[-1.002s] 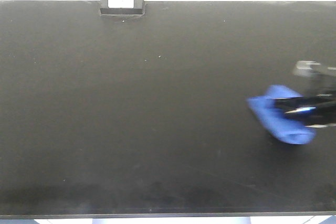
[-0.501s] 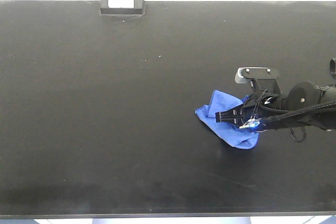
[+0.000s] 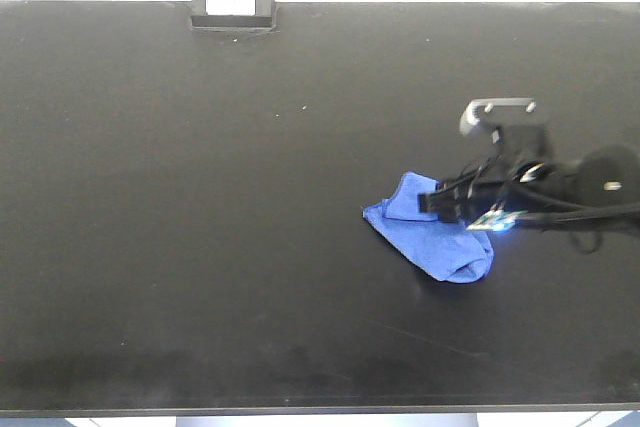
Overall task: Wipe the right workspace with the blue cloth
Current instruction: 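Open the right gripper to release the cloth and lift away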
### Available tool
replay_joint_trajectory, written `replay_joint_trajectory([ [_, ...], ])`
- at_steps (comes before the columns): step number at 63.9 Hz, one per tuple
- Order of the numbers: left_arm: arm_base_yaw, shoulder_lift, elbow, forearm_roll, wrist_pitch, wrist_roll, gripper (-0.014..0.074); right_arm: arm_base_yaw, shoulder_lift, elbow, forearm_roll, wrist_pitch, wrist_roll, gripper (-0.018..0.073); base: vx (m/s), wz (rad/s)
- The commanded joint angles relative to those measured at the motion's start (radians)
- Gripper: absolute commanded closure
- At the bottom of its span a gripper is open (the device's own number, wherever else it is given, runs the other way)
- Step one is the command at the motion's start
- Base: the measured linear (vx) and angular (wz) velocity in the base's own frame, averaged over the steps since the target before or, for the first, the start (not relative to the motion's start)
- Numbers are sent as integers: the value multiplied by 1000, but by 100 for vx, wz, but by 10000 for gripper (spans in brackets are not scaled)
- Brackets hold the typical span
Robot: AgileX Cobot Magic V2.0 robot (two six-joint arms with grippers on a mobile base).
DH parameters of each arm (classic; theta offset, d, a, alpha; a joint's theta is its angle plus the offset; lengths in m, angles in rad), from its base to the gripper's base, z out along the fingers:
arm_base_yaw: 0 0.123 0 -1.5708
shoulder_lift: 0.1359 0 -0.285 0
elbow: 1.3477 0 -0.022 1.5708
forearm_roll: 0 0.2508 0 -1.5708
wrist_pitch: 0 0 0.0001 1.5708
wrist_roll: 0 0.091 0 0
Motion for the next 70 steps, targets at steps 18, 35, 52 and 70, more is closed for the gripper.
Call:
replay_joint_trajectory([
  [18, -5, -17, 31, -7, -79, -8, 602, 0, -289, -24, -25, 204, 2, -27, 0, 0],
  [35, -5, -17, 31, -7, -79, -8, 602, 0, -387, -24, 29, 251, 5, -27, 0, 0],
  [52, -5, -17, 31, -7, -79, -8, 602, 0, -390, -24, -27, 243, 0, -27, 0, 0],
  [70, -5, -17, 31, -7, -79, -8, 602, -1, -458, -21, -144, 239, 0, 85, 0, 0],
])
